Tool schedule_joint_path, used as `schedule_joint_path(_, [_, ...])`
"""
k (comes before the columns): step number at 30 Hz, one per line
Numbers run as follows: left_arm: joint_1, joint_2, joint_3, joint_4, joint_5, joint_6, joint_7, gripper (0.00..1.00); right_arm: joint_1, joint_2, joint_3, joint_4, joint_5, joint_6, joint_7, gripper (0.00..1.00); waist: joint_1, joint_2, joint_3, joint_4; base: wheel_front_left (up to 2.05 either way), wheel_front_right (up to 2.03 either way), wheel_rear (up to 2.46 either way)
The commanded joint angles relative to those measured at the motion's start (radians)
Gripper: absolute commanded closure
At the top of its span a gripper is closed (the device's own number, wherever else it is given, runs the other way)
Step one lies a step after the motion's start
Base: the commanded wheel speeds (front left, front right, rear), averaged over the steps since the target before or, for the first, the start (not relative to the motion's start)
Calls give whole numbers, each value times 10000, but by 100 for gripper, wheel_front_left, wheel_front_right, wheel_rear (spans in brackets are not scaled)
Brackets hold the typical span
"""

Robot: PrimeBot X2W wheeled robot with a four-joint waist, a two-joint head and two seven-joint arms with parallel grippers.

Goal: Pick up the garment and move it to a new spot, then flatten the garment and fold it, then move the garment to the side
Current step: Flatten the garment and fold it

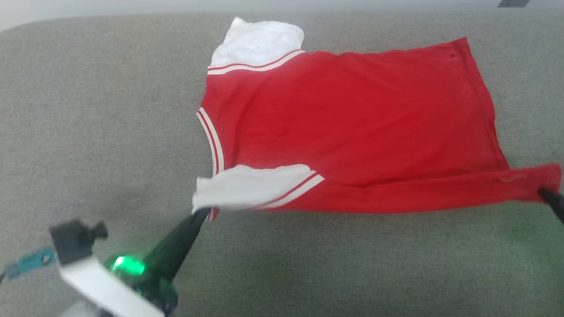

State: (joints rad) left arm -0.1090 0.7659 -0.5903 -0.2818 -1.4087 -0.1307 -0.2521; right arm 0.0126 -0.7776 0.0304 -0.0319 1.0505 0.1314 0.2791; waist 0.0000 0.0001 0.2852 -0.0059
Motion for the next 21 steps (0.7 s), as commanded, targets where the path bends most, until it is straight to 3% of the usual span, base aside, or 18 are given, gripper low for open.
schedule_joint_path(1, [-411, -157, -20, 93, -77, 6, 110, 100, -363, 147, -124, -36, -185, -17, 181, 100, 0, -1, 60, 12, 0, 0, 0])
schedule_joint_path(9, [-3140, -1044, -41, 1801, -616, 6, 710, 100, -2829, 1246, 50, 1167, -975, -17, 1089, 100, 0, -1, 713, 3, 0, 0, 0])
schedule_joint_path(21, [-4923, -1916, -690, 4592, -364, 6, 565, 100, -4232, 1629, 418, 2742, -1404, -16, 532, 100, 0, -1, 1630, 114, 0, 0, 0])
